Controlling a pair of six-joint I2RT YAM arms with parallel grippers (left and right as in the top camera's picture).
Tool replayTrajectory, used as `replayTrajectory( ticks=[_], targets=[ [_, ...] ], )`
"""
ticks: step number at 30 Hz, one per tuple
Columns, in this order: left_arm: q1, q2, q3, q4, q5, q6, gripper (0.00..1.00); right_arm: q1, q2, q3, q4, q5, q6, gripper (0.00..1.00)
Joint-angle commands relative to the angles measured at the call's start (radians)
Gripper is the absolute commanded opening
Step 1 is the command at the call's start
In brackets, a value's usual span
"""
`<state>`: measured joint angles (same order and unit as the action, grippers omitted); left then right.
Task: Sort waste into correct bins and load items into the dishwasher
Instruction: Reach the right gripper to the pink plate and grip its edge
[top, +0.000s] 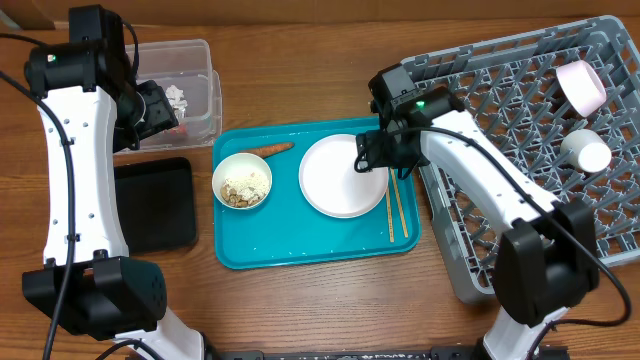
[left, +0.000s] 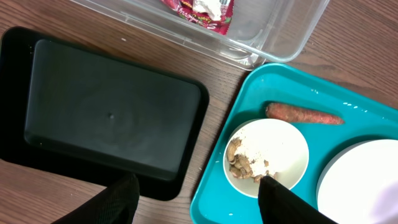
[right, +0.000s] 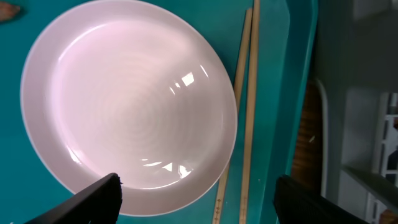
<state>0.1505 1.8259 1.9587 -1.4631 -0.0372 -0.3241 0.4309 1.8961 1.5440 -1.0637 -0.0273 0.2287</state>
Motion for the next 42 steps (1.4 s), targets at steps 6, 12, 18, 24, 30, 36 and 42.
replayTrajectory(
  ticks=[6,12,18,24,30,36,42],
  targets=[
    [0.004,-0.003,0.006,-0.003,0.012,-0.02,0.64,-0.004,0.093,0.0,0.003,0.0,0.012,0.8],
    [0.004,-0.003,0.006,-0.003,0.012,-0.02,0.65,-0.004,0.145,0.0,0.002,-0.002,0.038,0.8],
    [0.004,-0.003,0.006,-0.005,0.012,-0.021,0.66,-0.004,0.183,-0.001,0.005,-0.089,0.037,0.77],
    [0.004,-0.003,0.006,-0.004,0.012,-0.021,0.66,-0.003,0.186,-0.008,0.006,-0.177,0.037,0.71],
    [0.004,-0.003,0.006,-0.004,0.012,-0.021,0.66,-0.003,0.186,-0.024,0.006,-0.179,0.038,0.63],
    [0.004,-0.003,0.006,-0.004,0.012,-0.021,0.66,-0.003,0.186,-0.1,0.07,-0.181,0.038,0.61],
    [0.004,-0.003,0.006,-0.003,0.012,-0.021,0.66,-0.004,0.186,-0.124,0.108,-0.176,0.038,0.35]
  ],
)
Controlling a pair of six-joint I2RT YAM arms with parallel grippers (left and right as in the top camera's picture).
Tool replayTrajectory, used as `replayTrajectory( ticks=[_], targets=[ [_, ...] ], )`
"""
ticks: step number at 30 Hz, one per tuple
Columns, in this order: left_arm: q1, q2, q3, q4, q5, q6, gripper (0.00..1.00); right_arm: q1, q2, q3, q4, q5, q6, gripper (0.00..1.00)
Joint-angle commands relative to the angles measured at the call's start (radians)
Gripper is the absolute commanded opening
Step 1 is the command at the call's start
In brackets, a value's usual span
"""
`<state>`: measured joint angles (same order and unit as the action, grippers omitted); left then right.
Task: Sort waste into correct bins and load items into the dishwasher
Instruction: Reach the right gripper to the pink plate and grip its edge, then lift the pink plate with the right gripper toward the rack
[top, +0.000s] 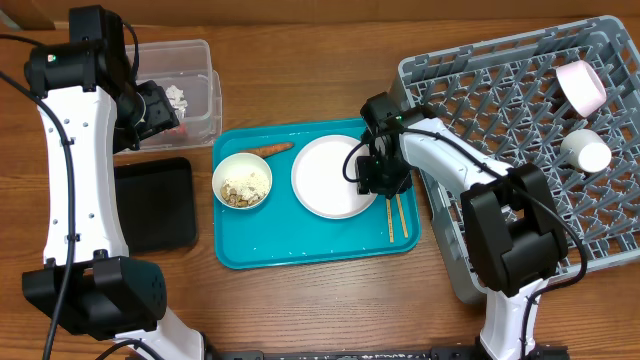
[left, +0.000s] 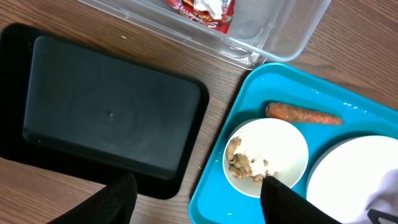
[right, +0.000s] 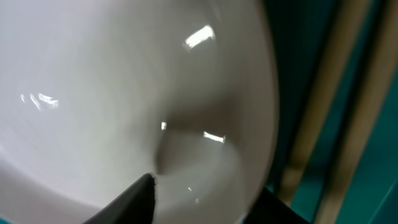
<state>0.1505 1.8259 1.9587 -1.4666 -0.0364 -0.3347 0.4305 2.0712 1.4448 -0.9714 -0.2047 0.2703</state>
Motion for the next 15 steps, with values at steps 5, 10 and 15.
replayTrajectory(
  ticks=[5,10,15],
  targets=[
    [0.004,-0.003,0.006,0.0,0.011,-0.01,0.66,-0.005,0.01,-0.02,0.024,0.001,-0.004,0.18],
    [0.004,-0.003,0.006,0.002,0.011,-0.01,0.68,-0.014,-0.006,0.047,-0.016,0.017,-0.004,0.07],
    [0.004,-0.003,0.006,0.002,0.011,-0.01,0.69,-0.047,-0.102,0.174,-0.06,0.097,-0.012,0.04]
  ],
)
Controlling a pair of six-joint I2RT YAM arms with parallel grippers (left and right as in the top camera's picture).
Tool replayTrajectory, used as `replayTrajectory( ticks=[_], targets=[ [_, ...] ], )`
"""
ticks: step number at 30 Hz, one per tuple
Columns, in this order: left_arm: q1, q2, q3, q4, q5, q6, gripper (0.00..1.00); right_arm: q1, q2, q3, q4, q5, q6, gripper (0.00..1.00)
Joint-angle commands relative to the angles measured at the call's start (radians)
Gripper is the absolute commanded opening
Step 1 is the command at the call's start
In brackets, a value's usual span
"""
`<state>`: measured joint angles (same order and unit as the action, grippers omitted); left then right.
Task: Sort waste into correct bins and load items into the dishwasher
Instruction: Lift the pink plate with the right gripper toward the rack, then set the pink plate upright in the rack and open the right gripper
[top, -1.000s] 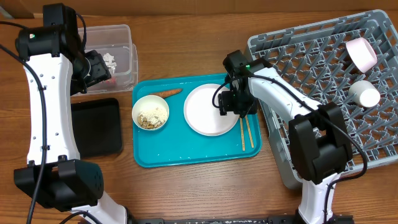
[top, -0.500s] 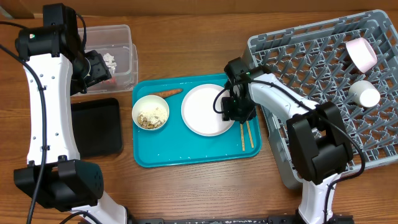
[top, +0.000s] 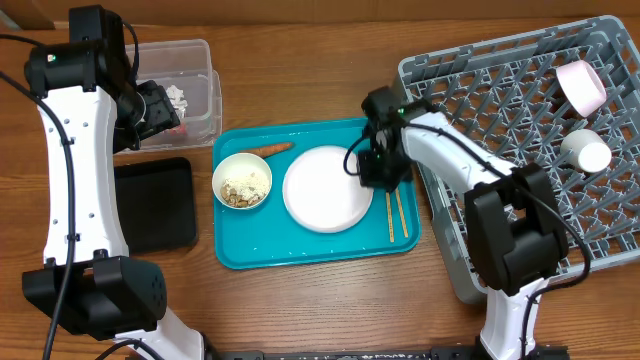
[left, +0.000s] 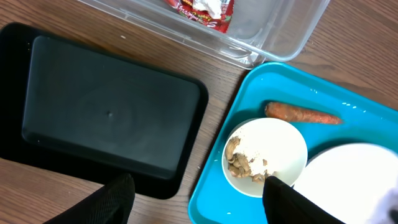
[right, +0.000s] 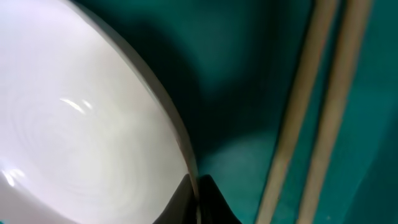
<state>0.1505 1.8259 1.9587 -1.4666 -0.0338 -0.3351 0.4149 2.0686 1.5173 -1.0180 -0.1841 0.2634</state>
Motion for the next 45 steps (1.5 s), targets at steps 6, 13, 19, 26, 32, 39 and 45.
replayTrajectory(
  ticks=[6,13,19,26,32,39,45],
  targets=[
    [0.004,-0.003,0.006,0.003,0.008,-0.009,0.69,-0.087,-0.247,0.232,-0.055,0.185,-0.089,0.04],
    [0.004,-0.003,0.006,0.005,0.008,-0.009,0.69,-0.186,-0.387,0.28,0.061,0.741,-0.119,0.04],
    [0.004,-0.003,0.006,0.005,0.008,-0.009,0.69,-0.3,-0.369,0.279,0.188,1.181,-0.148,0.04],
    [0.004,-0.003,0.006,0.005,0.008,-0.009,0.7,-0.426,-0.295,0.269,0.227,1.244,-0.133,0.04],
    [0.004,-0.003,0.006,0.005,0.009,-0.01,0.7,-0.486,-0.21,0.269,0.211,1.245,-0.098,0.04],
    [0.004,-0.003,0.006,0.005,0.009,-0.01,0.7,-0.474,-0.118,0.269,0.106,1.203,0.008,0.04],
    [0.004,-0.003,0.006,0.005,0.009,-0.01,0.7,-0.45,-0.086,0.269,-0.028,1.165,0.195,0.04]
  ],
)
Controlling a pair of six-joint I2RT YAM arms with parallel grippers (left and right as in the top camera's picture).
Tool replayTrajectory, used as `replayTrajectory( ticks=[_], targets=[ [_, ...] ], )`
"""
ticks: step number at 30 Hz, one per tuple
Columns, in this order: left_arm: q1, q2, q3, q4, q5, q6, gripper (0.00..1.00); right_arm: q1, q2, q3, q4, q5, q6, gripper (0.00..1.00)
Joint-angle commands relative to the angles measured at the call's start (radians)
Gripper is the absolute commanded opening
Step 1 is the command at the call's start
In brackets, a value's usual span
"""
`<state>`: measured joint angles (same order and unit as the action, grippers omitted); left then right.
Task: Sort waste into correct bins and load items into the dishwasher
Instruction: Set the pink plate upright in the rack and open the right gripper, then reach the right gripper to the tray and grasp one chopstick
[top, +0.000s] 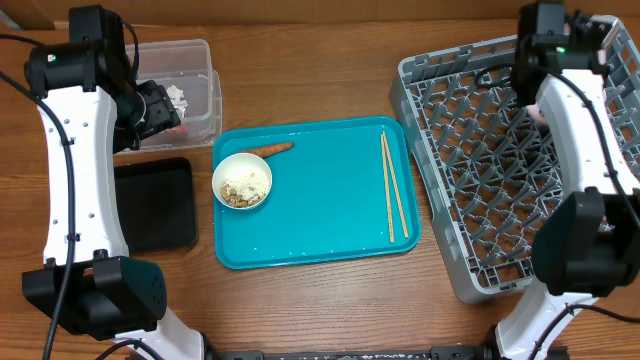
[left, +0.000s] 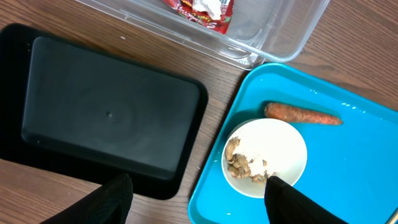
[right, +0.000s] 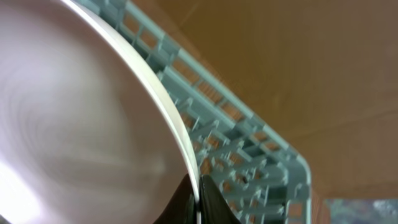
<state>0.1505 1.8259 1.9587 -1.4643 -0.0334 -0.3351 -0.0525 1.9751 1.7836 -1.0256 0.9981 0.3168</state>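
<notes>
My right gripper is shut on the rim of the white plate, which it holds on edge over the grey dish rack. In the overhead view the right gripper is at the rack's far side and the plate itself does not show clearly. On the teal tray remain a bowl of food scraps, a carrot and a pair of chopsticks. My left gripper hangs open and empty above the bowl and the black bin.
A clear bin with wrappers sits at the back left, and the black bin lies in front of it. The rack fills the right side of the table. My right arm covers part of the rack.
The plate has left the tray and is now held on edge over the far part of the rack, still in my shut right gripper. The left arm has not moved.
My right gripper stood open above the plate on the tray. It was then low at the plate's right rim, then shut on that rim with the plate shifted left. Now the plate is over the rack. The left gripper stayed open by the bins throughout.
</notes>
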Motion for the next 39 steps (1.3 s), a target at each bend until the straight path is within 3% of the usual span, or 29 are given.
replayTrajectory(
  ticks=[1,9,13,16,17,20,23,25,27,30,34,39],
  targets=[
    [0.004,-0.003,0.006,0.003,0.009,-0.01,0.7,0.023,0.008,0.002,-0.025,-0.03,0.152,0.04],
    [0.004,-0.003,0.006,0.003,0.008,-0.01,0.71,0.093,0.007,0.002,-0.066,-0.317,0.148,0.04],
    [0.004,-0.003,0.006,0.003,0.008,-0.01,0.71,0.119,0.001,0.003,-0.092,-0.339,0.148,0.12],
    [0.004,-0.003,0.006,0.006,0.008,-0.01,0.71,0.129,-0.022,0.003,-0.101,-0.339,0.148,0.31],
    [0.004,-0.003,0.006,0.006,0.008,-0.01,0.71,0.13,-0.035,0.003,-0.103,-0.339,0.148,0.42],
    [0.004,-0.003,0.006,0.006,0.008,-0.01,0.71,0.131,-0.096,0.003,-0.103,-0.363,0.148,0.64],
    [0.004,-0.003,0.006,0.006,0.008,-0.01,0.71,0.131,-0.18,0.006,-0.102,-0.453,0.127,0.73],
    [0.004,-0.003,0.006,0.006,0.008,-0.01,0.72,0.131,-0.23,0.006,-0.098,-0.597,0.046,0.74],
    [0.004,-0.003,0.006,0.006,0.008,-0.01,0.75,0.131,-0.286,0.006,-0.109,-0.917,-0.085,0.77],
    [0.004,-0.003,0.006,0.006,0.008,-0.01,0.76,0.137,-0.289,0.005,-0.156,-1.102,-0.113,0.77],
    [0.004,-0.003,0.006,0.006,0.008,-0.01,0.79,0.208,-0.249,-0.021,-0.245,-1.16,-0.113,0.77],
    [0.004,-0.003,0.006,0.006,0.008,-0.01,0.82,0.316,-0.215,-0.122,-0.237,-1.157,-0.112,0.77]
  ],
)
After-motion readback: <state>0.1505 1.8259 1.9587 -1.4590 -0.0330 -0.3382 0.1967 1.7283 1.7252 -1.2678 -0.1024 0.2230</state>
